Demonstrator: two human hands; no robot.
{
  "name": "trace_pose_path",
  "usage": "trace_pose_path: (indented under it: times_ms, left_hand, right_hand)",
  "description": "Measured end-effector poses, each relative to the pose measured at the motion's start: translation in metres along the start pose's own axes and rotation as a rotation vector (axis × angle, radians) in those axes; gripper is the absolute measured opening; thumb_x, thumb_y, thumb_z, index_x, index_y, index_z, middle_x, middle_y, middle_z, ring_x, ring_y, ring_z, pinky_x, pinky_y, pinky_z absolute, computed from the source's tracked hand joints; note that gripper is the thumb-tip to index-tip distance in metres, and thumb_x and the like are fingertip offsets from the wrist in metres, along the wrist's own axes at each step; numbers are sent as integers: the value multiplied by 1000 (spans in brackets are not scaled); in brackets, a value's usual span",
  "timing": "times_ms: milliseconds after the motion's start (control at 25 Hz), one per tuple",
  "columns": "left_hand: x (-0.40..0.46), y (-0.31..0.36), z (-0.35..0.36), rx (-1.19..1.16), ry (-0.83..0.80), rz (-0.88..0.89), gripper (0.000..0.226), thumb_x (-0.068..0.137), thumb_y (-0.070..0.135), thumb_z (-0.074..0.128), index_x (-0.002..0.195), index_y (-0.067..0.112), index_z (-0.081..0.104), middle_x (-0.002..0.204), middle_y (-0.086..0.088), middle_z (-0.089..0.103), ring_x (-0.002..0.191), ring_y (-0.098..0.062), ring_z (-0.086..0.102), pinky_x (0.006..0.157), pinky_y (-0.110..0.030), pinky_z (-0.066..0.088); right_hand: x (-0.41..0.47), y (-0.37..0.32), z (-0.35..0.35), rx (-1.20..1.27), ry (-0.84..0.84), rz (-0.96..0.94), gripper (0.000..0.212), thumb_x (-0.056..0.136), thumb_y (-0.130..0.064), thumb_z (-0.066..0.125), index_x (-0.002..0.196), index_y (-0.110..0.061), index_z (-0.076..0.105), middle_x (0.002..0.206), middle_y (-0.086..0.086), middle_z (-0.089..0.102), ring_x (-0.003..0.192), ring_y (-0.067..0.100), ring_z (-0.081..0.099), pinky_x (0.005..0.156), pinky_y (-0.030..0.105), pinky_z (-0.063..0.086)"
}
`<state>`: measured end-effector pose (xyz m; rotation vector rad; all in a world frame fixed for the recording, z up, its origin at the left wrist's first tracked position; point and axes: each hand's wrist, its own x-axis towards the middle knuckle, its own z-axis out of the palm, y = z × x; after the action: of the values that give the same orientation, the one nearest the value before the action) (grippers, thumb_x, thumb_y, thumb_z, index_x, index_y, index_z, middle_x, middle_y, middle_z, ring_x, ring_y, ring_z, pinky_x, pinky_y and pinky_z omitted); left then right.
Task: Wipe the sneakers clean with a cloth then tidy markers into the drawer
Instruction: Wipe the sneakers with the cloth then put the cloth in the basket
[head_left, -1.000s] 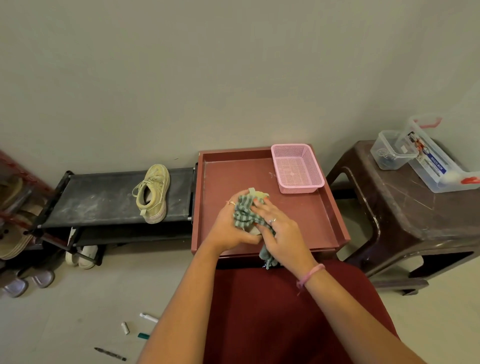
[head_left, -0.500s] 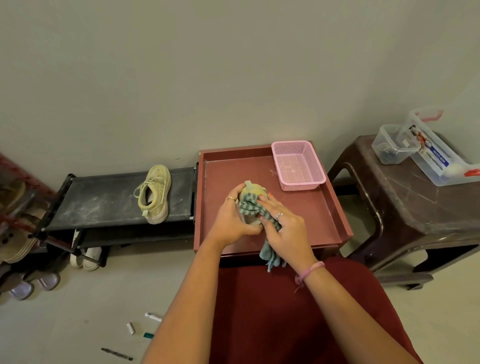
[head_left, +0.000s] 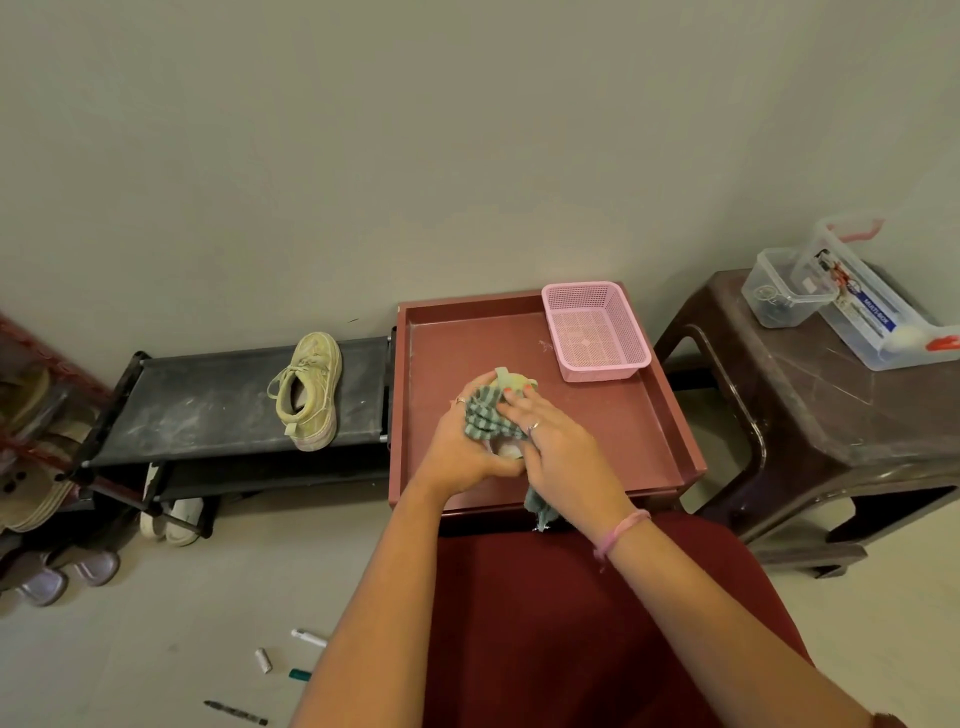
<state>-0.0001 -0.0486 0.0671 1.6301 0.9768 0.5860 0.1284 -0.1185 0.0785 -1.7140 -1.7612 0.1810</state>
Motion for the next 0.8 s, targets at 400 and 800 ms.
trace_pose_path:
  times_ms: [400,800]
  left_hand:
    - [3,-7,-6,-21,11,-31,100,63,0,86,144,22,30,128,6,54,116,-8,57,97,-26,48]
    - [1,-12,-11,61,18,0,97,59,7,89,135,34,35,124,22,53,118,9,47,88,1,35]
  right_hand:
    - [-31,-4,5,78,115,39,42,82,5,55,122,-6,63,130,6,59,129,19,48,109,27,33]
    - [44,3,-9,228,77,286,35,84,2,59,116,-10,67,114,3,69,109,15,62,91,-2,30]
